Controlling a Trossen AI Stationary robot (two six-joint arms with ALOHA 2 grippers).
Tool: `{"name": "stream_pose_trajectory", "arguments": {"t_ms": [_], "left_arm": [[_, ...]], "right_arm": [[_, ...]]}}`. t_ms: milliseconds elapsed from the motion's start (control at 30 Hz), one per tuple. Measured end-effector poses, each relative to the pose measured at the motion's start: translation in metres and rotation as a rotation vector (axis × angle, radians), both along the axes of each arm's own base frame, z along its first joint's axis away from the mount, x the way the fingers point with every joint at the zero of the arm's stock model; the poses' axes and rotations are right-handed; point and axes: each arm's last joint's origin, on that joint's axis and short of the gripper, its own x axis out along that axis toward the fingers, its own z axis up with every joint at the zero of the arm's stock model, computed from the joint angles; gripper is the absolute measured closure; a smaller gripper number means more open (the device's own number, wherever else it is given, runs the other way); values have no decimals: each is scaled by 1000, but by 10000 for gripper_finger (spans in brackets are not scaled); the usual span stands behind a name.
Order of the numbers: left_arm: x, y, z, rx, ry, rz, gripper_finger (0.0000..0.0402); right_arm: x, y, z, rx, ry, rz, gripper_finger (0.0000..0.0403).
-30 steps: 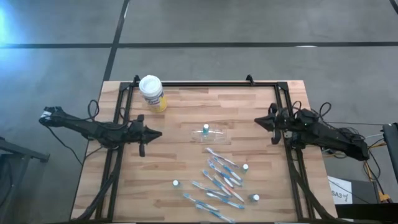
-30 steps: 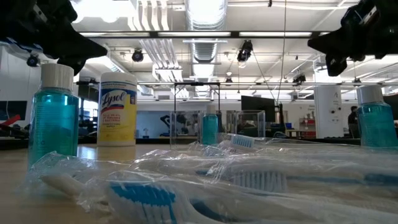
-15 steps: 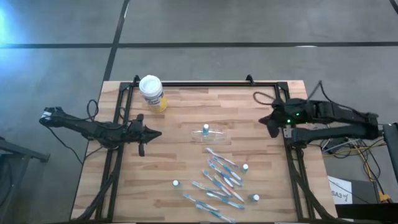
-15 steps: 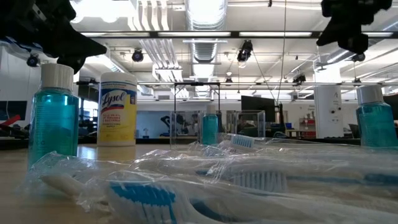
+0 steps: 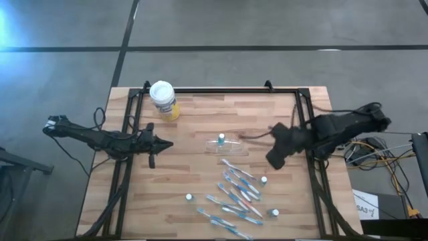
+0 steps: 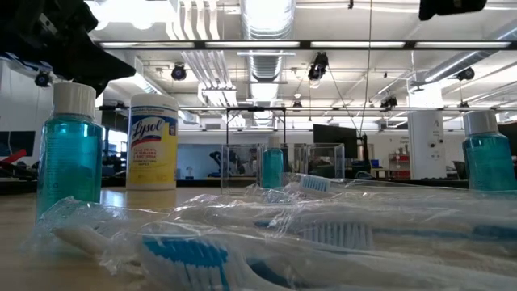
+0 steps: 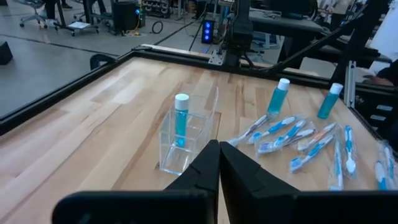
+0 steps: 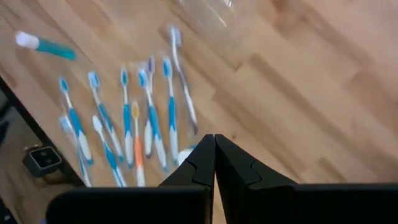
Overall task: Pick & Place toothbrushing station
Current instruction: Put the blue mouthwash bottle into the middle compartment of the transparent organizer
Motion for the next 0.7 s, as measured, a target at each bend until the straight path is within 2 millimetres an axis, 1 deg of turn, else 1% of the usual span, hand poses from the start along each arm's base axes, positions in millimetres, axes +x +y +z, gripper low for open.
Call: {"name": "stream_pose_trajectory", "arguments": {"t_ms": [67,167,267,367,500,700], "left_arm": [[0,0,-1,13,10,-3,392],[0,0,-1,20,13,-4,394],[0,0,-1,21,16,-4,395],[0,0,-2,22,19,-4,391],[-1,0,-3,28,37,-3,385],[-1,1,-6,35,64,-4,390]], "right_arm": [[11,10,-4,-5,46,-38,394],[26,21,-11,-20,131,-62,391],[40,29,-21,-40,215,-53,375],[52,38,-29,-51,257,-32,347],[63,52,-40,-24,309,7,299],[70,68,-58,3,383,-2,232]]}}
